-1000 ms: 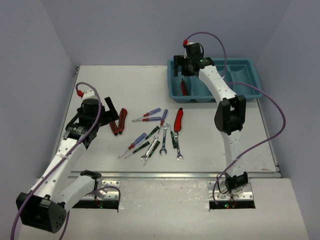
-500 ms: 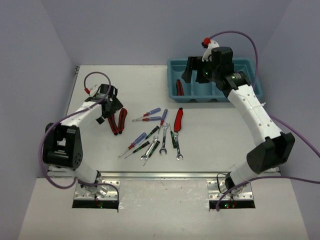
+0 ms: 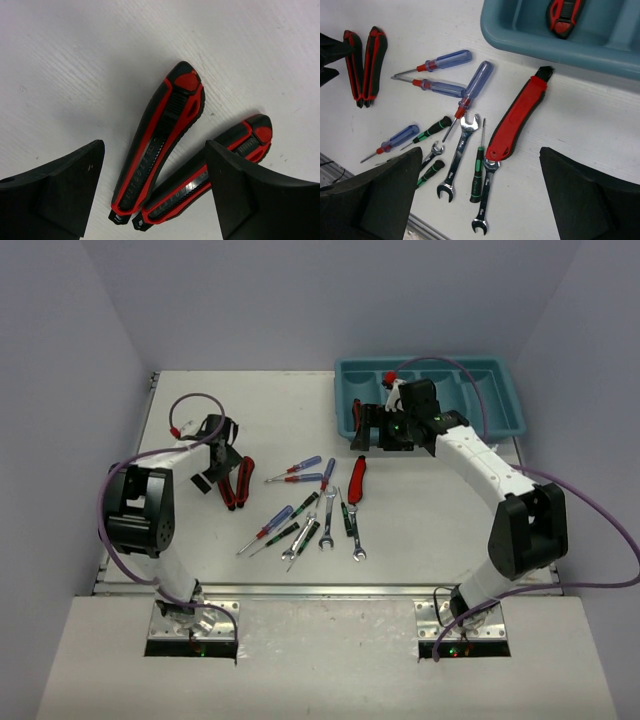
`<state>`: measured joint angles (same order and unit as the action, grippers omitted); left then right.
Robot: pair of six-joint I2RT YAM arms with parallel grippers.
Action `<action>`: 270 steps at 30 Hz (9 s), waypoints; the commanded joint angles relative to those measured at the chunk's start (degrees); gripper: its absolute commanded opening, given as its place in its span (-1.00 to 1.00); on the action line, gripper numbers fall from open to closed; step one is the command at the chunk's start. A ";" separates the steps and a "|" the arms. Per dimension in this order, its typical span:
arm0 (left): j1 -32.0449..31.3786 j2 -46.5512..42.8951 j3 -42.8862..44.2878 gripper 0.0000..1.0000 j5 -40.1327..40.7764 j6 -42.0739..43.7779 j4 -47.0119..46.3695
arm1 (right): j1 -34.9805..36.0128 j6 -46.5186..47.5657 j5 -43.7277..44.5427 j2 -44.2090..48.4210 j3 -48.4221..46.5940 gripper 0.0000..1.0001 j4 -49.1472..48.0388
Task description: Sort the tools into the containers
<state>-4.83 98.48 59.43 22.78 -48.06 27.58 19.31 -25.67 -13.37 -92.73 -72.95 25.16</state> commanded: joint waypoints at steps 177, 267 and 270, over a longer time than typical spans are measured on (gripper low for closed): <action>-24.79 -45.39 -9.72 1.00 13.09 24.54 7.49 | 11.40 -7.25 22.13 -13.07 -1.50 0.41 -2.52; -24.70 -43.55 -10.65 1.00 8.66 26.08 5.38 | 22.60 -6.60 22.37 -3.59 11.00 -0.24 -1.01; -24.70 -43.68 -10.73 1.00 8.55 26.17 5.38 | 23.14 -6.94 21.81 -6.04 11.07 -0.34 -0.94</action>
<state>-29.41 56.10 48.64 31.68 -22.69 35.29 41.30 -30.55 8.91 -95.63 -60.20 26.77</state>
